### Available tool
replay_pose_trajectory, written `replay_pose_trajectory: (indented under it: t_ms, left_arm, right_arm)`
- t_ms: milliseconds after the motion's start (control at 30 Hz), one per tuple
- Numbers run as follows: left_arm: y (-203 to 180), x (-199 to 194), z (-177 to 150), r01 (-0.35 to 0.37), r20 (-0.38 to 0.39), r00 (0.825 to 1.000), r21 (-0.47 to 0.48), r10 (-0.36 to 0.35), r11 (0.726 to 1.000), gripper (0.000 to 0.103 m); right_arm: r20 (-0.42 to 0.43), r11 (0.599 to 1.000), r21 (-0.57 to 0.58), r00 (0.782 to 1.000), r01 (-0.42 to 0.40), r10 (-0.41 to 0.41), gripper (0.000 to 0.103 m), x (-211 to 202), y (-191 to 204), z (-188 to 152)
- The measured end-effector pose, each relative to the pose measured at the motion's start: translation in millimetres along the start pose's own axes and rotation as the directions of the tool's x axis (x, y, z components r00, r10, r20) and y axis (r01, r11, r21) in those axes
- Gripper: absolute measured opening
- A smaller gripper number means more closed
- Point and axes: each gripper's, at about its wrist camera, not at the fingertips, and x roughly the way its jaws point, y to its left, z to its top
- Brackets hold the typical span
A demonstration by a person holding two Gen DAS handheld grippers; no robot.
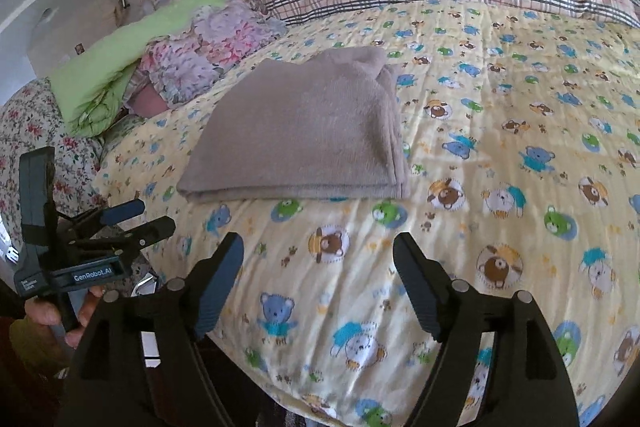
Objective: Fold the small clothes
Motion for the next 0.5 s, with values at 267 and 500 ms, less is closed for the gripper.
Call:
replay_pose_trajectory:
  t_ms: [267, 500]
  left_arm:
    - [-9, -7, 3, -0.015, 0.038, 0.999, 0.047, 0.013, 0.999, 0.087]
    - [-5, 2, 12, -0.024, 0.025, 0.999, 0.051, 0.023, 0.998, 0.091]
  right_arm:
    - [0.022, 0.993, -0.115, 0.999, 0.03, -0.028, 0.085, -1, 17, 4]
    - [0.017, 0.994, -0.105, 1.0, 0.012, -0.01, 0.088, 4, 14, 12]
